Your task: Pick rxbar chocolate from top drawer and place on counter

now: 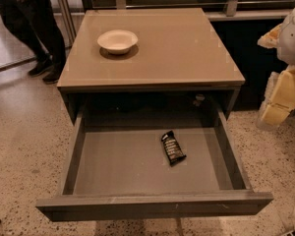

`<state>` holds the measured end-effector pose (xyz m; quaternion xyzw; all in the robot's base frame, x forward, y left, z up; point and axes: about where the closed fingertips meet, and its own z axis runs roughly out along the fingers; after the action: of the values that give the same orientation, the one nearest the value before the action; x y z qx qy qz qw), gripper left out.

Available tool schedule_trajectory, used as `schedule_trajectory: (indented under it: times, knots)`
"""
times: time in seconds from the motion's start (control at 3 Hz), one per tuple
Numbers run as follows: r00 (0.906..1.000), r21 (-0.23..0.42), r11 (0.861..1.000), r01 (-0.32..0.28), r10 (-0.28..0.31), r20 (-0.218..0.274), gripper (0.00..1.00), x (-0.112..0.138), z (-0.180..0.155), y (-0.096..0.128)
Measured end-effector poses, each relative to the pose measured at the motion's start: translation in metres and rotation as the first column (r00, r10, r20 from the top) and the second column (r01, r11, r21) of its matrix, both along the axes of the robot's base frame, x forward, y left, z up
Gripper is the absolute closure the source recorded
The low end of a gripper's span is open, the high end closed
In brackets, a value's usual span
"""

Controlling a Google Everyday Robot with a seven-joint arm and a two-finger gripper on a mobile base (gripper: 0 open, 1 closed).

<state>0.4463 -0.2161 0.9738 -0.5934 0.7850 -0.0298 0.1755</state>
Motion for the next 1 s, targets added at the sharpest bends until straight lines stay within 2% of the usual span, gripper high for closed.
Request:
schedule_trajectory:
  times: [0.67, 1.0]
  knots:
    - [0.9961, 0.135, 0.988, 0.078, -0.083, 0.03, 0.0, 0.05, -0.042, 0.007]
    - [0.9949, 0.184, 0.98, 0.079, -0.089, 0.048, 0.0, 0.077, -0.072, 0.023]
